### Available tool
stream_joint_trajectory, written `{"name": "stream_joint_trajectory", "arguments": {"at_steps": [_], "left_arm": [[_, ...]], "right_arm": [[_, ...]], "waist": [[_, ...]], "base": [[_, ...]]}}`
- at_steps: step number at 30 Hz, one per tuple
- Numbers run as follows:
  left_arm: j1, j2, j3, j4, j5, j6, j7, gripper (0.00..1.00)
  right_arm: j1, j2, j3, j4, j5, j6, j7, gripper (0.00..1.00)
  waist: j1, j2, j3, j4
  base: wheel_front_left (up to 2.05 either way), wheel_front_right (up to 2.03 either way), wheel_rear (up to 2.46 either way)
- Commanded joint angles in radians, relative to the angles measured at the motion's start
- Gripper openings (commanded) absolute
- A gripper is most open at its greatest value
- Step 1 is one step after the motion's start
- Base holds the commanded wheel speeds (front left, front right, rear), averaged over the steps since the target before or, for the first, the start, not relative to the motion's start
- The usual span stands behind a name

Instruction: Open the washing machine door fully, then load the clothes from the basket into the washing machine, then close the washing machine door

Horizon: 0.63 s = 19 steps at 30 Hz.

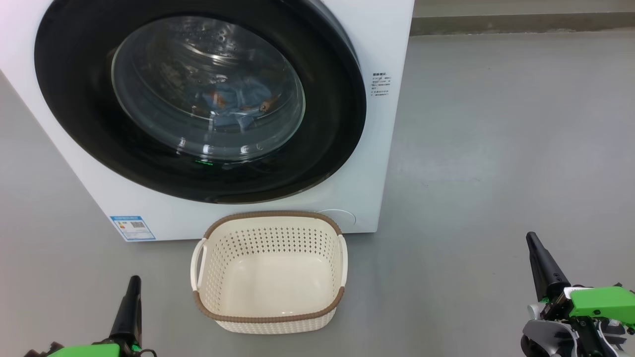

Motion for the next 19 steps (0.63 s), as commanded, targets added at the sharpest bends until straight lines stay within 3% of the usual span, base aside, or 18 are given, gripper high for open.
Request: {"name": "stream_joint_trajectory", "arguments": {"at_steps": [1,19], "left_arm": [[-0.037,0.009,0.033,-0.031,-0.007,-0.002,0.007,0.0],[-0.036,0.009,0.033,-0.031,-0.007,-0.002,0.007,0.0]], "right_arm": [[-0.026,-0.01,0.021,-0.03,-0.005,0.0,0.003,0.0],[-0.026,-0.01,0.02,-0.03,-0.005,0.0,0.004,0.0]], "waist": [[0.0,0.0,0.0,0.0],[0.0,0.0,0.0,0.0]], "base": [[0.0,0.0,0.0],[0.0,0.0,0.0]]}}
